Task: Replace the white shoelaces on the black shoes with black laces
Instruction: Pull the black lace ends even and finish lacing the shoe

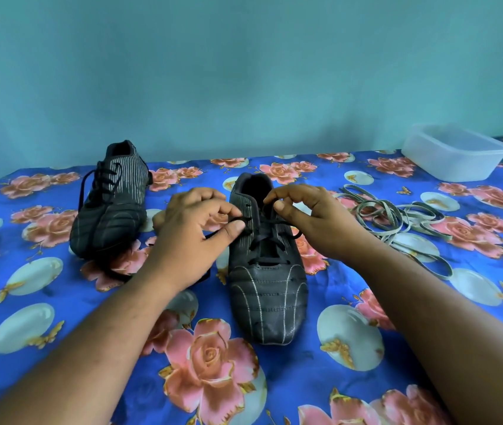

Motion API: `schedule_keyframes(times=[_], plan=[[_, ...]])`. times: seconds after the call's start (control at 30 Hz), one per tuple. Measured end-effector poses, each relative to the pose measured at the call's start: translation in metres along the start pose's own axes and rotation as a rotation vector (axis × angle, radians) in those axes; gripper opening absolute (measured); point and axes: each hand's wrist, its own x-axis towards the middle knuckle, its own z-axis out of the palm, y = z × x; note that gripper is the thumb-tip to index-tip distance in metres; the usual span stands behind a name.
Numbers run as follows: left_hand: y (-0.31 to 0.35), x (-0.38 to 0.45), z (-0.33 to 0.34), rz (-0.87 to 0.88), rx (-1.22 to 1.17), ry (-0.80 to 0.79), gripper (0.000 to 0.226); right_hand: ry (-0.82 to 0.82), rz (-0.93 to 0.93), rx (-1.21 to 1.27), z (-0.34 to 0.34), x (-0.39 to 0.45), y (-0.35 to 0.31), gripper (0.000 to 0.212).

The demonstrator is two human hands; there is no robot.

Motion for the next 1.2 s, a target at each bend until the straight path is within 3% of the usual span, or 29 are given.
schedule_keyframes(times=[0.13,0.2,0.37,0.47,0.63,0.7,0.87,1.0,1.07,1.2], plan=[[-0.012,0.009,-0.006,-0.039,0.0,0.062,0.004,-0.001,-0.002,-0.006,0.0,0.0,0.0,0.017],[-0.023,0.013,-0.013,-0.076,-0.054,0.171,0.004,-0.002,-0.009,-0.017,0.0,0.001,0.0,0.02],[-0.051,0.02,-0.034,-0.396,0.063,0.494,0.018,-0.008,-0.012,-0.032,-0.001,0.001,0.001,0.022],[-0.05,0.018,-0.03,-0.354,0.004,0.392,0.017,-0.009,-0.004,-0.025,-0.001,0.0,-0.001,0.022],[-0.016,0.006,-0.009,-0.102,-0.026,0.068,0.027,0.016,-0.013,-0.011,-0.008,-0.003,-0.011,0.022],[-0.009,0.003,-0.003,-0.005,0.004,-0.004,0.021,0.034,-0.019,0.027,-0.016,-0.005,-0.016,0.015],[-0.006,0.004,-0.004,0.008,0.01,0.021,0.01,-0.005,-0.116,-0.083,-0.016,-0.009,-0.02,0.009],[-0.003,0.005,-0.008,-0.041,0.019,0.029,0.003,0.06,-0.234,-0.433,-0.001,-0.01,-0.025,0.029],[0.0,0.005,-0.009,-0.059,0.031,0.033,0.006,0.062,-0.232,-0.564,0.004,-0.009,-0.03,0.036],[0.0,0.006,-0.007,-0.087,-0.021,-0.009,0.018,0.024,-0.217,-0.578,0.008,-0.007,-0.034,0.037]])
